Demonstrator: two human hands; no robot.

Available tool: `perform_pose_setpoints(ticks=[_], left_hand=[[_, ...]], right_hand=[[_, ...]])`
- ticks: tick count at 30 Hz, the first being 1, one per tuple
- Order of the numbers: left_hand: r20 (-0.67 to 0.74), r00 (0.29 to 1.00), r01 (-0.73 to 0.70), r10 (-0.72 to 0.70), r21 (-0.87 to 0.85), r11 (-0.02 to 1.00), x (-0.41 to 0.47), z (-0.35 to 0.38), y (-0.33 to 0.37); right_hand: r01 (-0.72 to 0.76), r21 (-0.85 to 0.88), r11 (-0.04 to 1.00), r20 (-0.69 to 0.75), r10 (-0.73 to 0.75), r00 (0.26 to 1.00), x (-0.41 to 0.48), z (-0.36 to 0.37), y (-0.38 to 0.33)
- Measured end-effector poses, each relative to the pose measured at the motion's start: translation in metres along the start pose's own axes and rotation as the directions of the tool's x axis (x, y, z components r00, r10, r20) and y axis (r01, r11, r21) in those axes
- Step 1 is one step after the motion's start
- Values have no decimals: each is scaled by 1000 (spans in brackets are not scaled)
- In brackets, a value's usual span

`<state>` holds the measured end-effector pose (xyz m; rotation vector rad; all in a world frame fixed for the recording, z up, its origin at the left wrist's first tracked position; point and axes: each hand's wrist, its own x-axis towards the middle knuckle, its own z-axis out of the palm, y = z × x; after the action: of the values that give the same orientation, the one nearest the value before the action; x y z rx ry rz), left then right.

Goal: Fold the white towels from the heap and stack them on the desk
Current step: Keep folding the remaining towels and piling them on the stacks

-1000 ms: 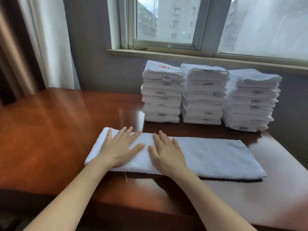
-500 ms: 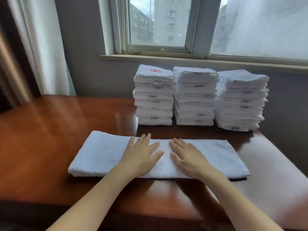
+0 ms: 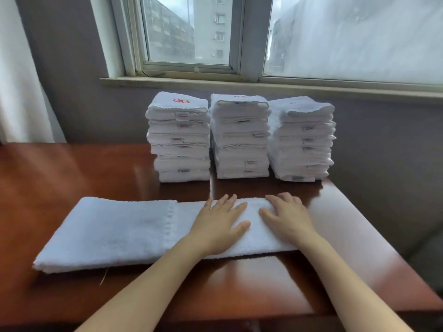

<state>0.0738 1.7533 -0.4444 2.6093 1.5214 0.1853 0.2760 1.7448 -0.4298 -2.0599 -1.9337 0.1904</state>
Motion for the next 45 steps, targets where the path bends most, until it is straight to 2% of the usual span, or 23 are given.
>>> perform_pose_setpoints(ticks=[3, 7, 8, 9, 11, 13, 15, 17, 18, 19, 22, 24, 29, 32, 35, 37, 40, 45], left_hand=[[0, 1000, -4, 4, 4, 1000, -1, 1, 0], [-17, 1000, -2, 2, 3, 1000, -3, 0, 1], [-33, 999, -5, 5, -12, 1000, -4, 0, 1], [-60, 998, -15, 13, -39, 999, -5, -1, 2], [-141, 989, -72, 51, -151, 986, -8, -3, 4], [-202, 978, -121, 59, -306, 944, -12, -9, 10], [-192, 981, -97, -7, -527, 844, -16, -21, 21], [-128, 989, -57, -75, -793, 607, -19, -43, 32], [-101, 990, -42, -98, -878, 478, -22, -56, 34], [-88, 988, -32, -123, -917, 397, -25, -70, 33], [-109, 973, -37, -204, -943, 330, -42, -111, 12], [-130, 956, -41, -263, -947, 320, -58, -130, -10], [-159, 918, -2, -364, -918, 396, -102, -154, -66], [-168, 889, 12, -425, -921, 390, -126, -157, -97], [-127, 843, 101, -522, -916, 387, -148, -150, -126], [-63, 821, 196, -568, -902, 384, -162, -142, -143], [36, 775, 295, -630, -903, 312, -178, -131, -160], [-3, 670, 371, -742, -865, 339, -186, -117, -188]], right_hand=[[-58, 72, 996, 23, 57, 998, 7, -17, -2], [-218, -47, 975, 111, 222, 969, 12, -36, 1], [-228, -22, 973, 131, 229, 965, 12, -37, 3], [-228, 55, 972, 154, 217, 964, 12, -37, 6], [-198, 314, 928, 185, 145, 972, 9, -40, 7], [-139, 559, 817, 145, 69, 987, 5, -48, 1], [-98, 747, 657, 114, 19, 993, 0, -58, -13], [-74, 876, 476, 105, -38, 994, -4, -68, -34], [-60, 916, 396, 93, -65, 994, -7, -73, -48], [-44, 946, 320, 77, -91, 993, -10, -77, -64], [-18, 996, 85, 32, -164, 986, -14, -86, -114], [-22, 1000, 4, 23, -203, 979, -12, -88, -147], [-38, 999, 11, 40, -285, 958, -9, -75, -230], [-69, 995, 73, 89, -327, 941, -11, -54, -273], [-125, 978, 168, 179, -357, 917, -13, -28, -306], [-170, 956, 239, 251, -370, 894, -16, -7, -322], [-200, 927, 317, 317, -380, 869, -22, 22, -336], [-227, 906, 358, 374, -424, 825, -25, 43, -339]])
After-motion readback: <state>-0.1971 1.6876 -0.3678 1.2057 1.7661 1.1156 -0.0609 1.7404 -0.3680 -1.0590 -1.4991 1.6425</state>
